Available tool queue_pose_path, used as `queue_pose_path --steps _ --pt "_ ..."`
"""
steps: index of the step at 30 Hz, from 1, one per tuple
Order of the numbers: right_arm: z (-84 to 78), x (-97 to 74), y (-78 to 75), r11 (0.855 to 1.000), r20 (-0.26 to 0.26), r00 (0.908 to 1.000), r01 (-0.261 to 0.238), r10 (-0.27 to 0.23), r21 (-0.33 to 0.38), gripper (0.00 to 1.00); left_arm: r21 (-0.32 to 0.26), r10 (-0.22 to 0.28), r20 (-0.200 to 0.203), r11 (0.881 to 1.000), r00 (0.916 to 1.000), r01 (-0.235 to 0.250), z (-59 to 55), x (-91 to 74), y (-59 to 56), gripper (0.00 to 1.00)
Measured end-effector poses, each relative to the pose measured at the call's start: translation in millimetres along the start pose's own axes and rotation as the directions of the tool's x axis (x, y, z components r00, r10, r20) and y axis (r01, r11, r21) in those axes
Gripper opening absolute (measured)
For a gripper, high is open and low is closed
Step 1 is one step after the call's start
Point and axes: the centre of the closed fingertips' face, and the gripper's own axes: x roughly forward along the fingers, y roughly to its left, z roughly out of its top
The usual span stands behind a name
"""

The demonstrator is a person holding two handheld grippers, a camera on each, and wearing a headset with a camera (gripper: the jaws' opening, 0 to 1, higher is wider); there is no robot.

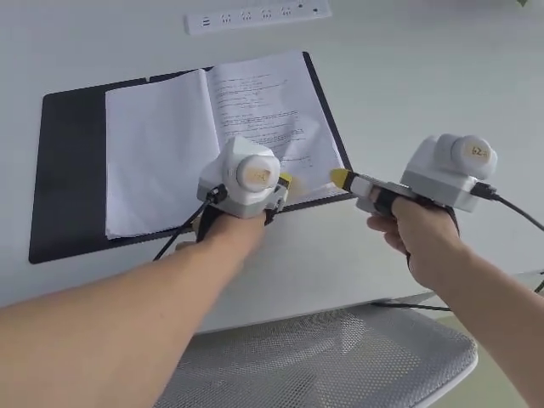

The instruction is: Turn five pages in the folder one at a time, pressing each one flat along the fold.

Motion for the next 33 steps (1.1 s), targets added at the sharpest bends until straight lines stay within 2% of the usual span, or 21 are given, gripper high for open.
queue_pose_path --steps 9,18,21,27,33 --pt "7.7 -1.6 7.7 1.000 0.029 0.9995 -0.014 0.015 -0.021 0.00 -0.023 -0.006 -0.005 1.000 1.0000 0.006 2.0 -4.2 -1.0 0.20" --pt "13.7 -4.8 22.3 0.998 0.042 0.9984 -0.035 0.037 -0.051 0.00 -0.052 -0.025 -0.034 0.998 0.9991 0.023 -0.5 -20.2 -2.0 0.22" --pt "17.1 -6.1 31.9 0.997 0.053 0.9969 -0.054 0.057 -0.059 0.00 -0.070 -0.023 -0.049 0.997 0.9985 0.020 -3.6 -30.1 2.3 0.21" --pt "25.0 -7.1 58.6 0.991 0.067 0.9918 -0.103 0.109 -0.090 0.00 -0.123 -0.015 -0.011 0.992 0.9998 0.014 3.5 -53.9 14.7 0.22" --pt "30.0 -4.6 90.6 0.979 0.077 0.9821 -0.162 0.172 -0.120 0.00 -0.163 0.005 0.013 0.987 0.9999 -0.003 5.0 -77.9 36.2 0.23"
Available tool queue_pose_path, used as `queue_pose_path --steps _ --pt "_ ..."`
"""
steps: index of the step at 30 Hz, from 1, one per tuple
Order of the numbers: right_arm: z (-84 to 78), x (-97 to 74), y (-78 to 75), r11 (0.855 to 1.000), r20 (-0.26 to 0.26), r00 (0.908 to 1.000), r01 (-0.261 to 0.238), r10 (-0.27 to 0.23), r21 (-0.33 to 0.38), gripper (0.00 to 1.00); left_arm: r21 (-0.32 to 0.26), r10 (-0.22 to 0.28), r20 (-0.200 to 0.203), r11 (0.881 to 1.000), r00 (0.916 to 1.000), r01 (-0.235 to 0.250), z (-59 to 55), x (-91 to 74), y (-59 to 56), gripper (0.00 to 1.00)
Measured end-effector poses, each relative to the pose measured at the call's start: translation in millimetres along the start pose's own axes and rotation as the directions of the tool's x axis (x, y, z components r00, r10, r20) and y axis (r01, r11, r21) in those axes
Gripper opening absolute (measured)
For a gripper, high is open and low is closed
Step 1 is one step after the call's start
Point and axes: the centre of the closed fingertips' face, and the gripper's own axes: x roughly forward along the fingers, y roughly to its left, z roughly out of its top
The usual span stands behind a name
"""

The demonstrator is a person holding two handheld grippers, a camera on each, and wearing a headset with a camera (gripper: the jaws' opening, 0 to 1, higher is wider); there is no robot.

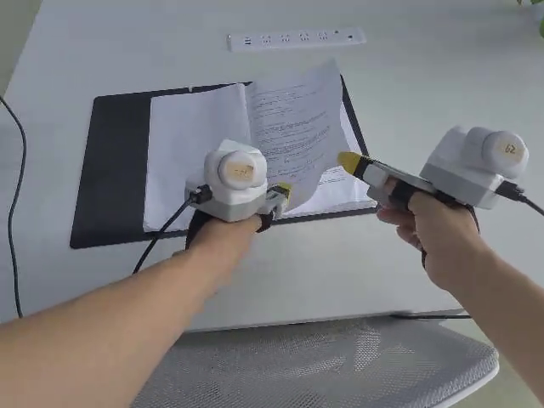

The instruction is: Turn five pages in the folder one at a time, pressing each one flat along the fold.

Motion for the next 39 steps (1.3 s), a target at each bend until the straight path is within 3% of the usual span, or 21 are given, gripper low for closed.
queue_pose_path --steps 10,18,25,33,39 --pt "-6.4 19.6 44.4 0.996 -0.019 0.9964 -0.083 0.083 -0.014 0.00 -0.014 0.029 0.047 0.999 0.9985 -0.029 10.3 -44.3 28.6 0.25" --pt "-22.4 42.6 84.1 0.989 -0.060 0.9877 -0.146 0.144 -0.032 0.00 -0.038 0.055 0.080 0.998 0.9952 -0.052 14.6 -81.2 60.0 0.26" --pt "-48.4 73.8 117.4 0.980 -0.129 0.9749 -0.189 0.181 -0.053 0.00 -0.070 0.095 0.083 0.994 0.9920 -0.089 4.5 -112.2 91.0 0.25" --pt "-82.2 103.7 140.6 0.975 -0.213 0.9576 -0.212 0.194 -0.065 0.00 -0.104 0.143 0.079 0.985 0.9865 -0.135 -10.8 -140.4 119.9 0.25" --pt "-116.7 127.1 149.4 0.973 -0.302 0.9352 -0.217 0.185 -0.075 0.00 -0.123 0.170 0.069 0.979 0.9830 -0.161 -23.5 -157.1 135.4 0.25"
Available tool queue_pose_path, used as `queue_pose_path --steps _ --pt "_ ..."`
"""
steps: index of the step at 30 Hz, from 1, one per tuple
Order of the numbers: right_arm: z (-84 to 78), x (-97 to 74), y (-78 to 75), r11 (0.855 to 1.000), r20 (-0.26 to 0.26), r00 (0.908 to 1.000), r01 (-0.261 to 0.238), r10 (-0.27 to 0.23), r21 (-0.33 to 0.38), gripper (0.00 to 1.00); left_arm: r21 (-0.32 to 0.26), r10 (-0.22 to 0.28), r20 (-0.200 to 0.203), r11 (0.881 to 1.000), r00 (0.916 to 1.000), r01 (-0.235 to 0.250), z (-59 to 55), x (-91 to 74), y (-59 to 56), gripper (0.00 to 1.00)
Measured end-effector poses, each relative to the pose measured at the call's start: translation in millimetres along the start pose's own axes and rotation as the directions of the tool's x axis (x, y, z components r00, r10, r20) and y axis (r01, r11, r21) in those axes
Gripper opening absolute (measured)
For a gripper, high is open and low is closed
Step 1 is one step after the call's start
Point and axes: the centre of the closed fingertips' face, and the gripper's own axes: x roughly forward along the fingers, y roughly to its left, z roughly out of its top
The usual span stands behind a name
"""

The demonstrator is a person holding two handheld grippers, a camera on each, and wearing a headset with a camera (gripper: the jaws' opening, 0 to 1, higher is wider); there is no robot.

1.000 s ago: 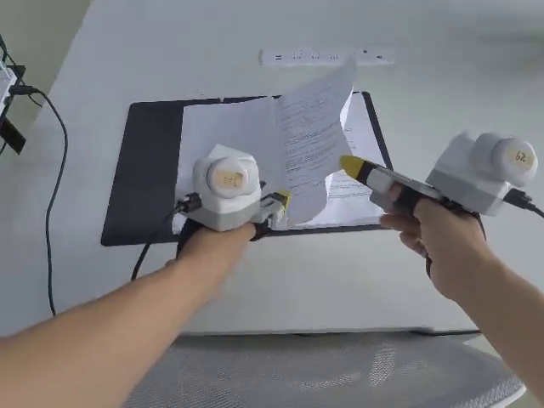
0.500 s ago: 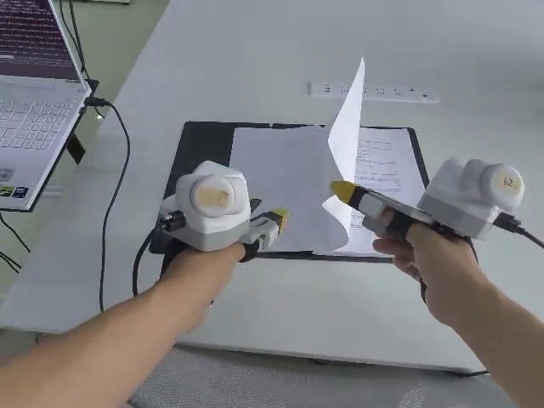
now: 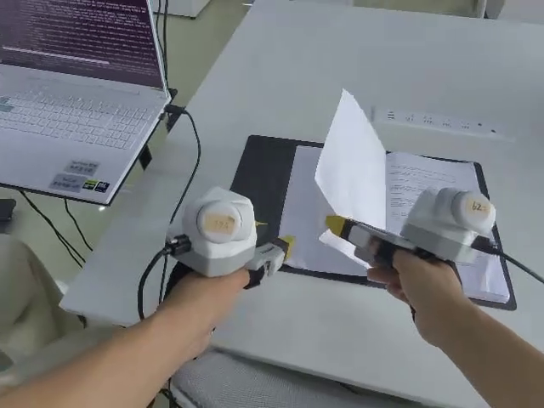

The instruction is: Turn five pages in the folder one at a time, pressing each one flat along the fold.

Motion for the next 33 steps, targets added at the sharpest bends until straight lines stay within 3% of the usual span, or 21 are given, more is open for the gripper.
queue_pose_path --steps 8,21,25,33 --pt "-30.4 24.9 0.9 1.000 -0.090 0.9959 0.007 -0.008 -0.010 0.00 -0.028 0.016 -0.020 0.999 0.9997 -0.017 -14.5 -8.6 14.0 0.24" --pt "-57.4 56.1 -32.2 0.999 -0.191 0.9804 0.046 -0.050 -0.027 0.00 -0.063 0.023 -0.041 0.998 0.9989 -0.026 -30.8 -11.1 22.4 0.23" --pt "-63.9 58.4 -37.1 0.998 -0.207 0.9761 0.063 -0.068 -0.027 0.00 -0.064 0.025 -0.053 0.998 0.9983 -0.029 -35.4 -11.8 22.6 0.23" --pt "-67.9 58.7 -33.3 0.999 -0.201 0.9785 0.049 -0.046 0.012 0.06 -0.066 0.026 -0.060 0.997 0.9978 -0.030 -38.0 -10.4 21.1 0.23"
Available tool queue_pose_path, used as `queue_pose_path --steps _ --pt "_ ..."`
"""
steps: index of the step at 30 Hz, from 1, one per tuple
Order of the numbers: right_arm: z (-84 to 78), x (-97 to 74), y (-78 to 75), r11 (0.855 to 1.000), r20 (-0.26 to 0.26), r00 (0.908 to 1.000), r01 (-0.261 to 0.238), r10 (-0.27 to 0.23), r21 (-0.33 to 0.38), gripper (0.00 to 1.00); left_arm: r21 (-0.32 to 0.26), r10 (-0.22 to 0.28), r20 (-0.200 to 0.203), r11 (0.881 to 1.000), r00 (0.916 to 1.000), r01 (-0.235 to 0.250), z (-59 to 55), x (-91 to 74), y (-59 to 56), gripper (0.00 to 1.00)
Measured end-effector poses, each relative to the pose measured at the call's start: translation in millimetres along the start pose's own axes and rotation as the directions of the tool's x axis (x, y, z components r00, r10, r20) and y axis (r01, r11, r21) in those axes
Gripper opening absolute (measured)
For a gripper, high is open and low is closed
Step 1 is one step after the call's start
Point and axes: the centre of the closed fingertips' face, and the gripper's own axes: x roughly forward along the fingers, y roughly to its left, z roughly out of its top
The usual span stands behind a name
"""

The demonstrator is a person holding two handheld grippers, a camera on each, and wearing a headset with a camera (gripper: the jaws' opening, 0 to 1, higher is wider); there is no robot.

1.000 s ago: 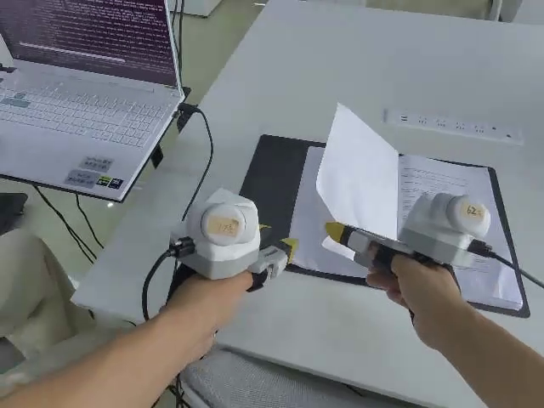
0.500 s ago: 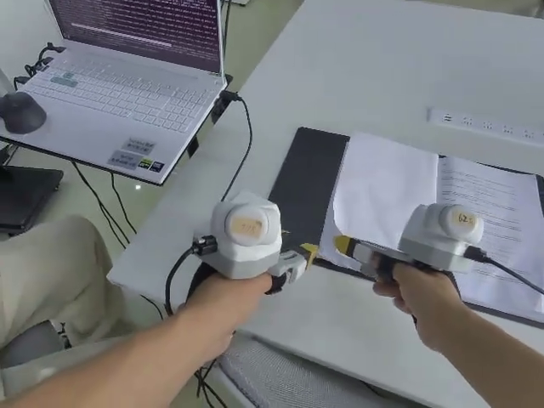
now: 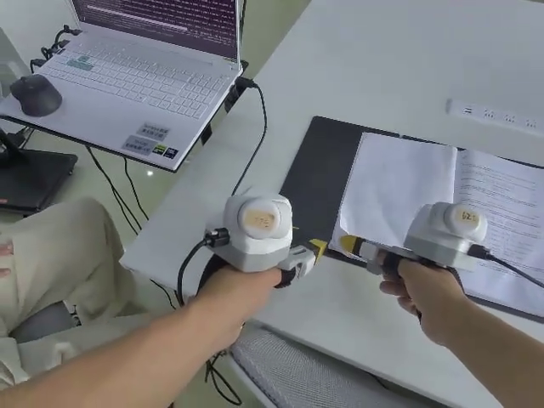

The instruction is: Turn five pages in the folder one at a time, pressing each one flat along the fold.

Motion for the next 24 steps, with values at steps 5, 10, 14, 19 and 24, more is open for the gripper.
queue_pose_path --steps 5,10,14,19,24 --pt "-1.3 -3.1 1.6 1.000 0.006 0.9999 -0.015 0.015 0.021 0.07 0.003 0.002 -0.011 1.000 0.9999 -0.002 -4.3 5.4 1.6 0.23" --pt "3.9 -13.5 2.8 0.997 0.036 0.9982 -0.050 0.049 0.052 0.08 0.005 0.004 -0.025 1.000 0.9997 -0.004 -9.4 8.1 0.1 0.23" --pt "12.7 -26.7 -4.1 0.996 0.071 0.9965 -0.051 0.045 0.080 0.07 0.023 -0.009 -0.034 1.000 0.9994 0.010 -8.1 17.2 -3.2 0.23" --pt "24.9 -47.8 -23.3 0.994 0.107 0.9941 -0.026 0.015 0.103 0.07 0.044 -0.038 -0.027 0.998 0.9989 0.039 -0.4 34.3 -15.2 0.22" --pt "39.0 -66.9 -48.9 0.990 0.153 0.9879 -0.001 -0.022 0.144 0.07 0.094 -0.066 -0.041 0.993 0.9970 0.070 1.1 61.0 -29.4 0.21"
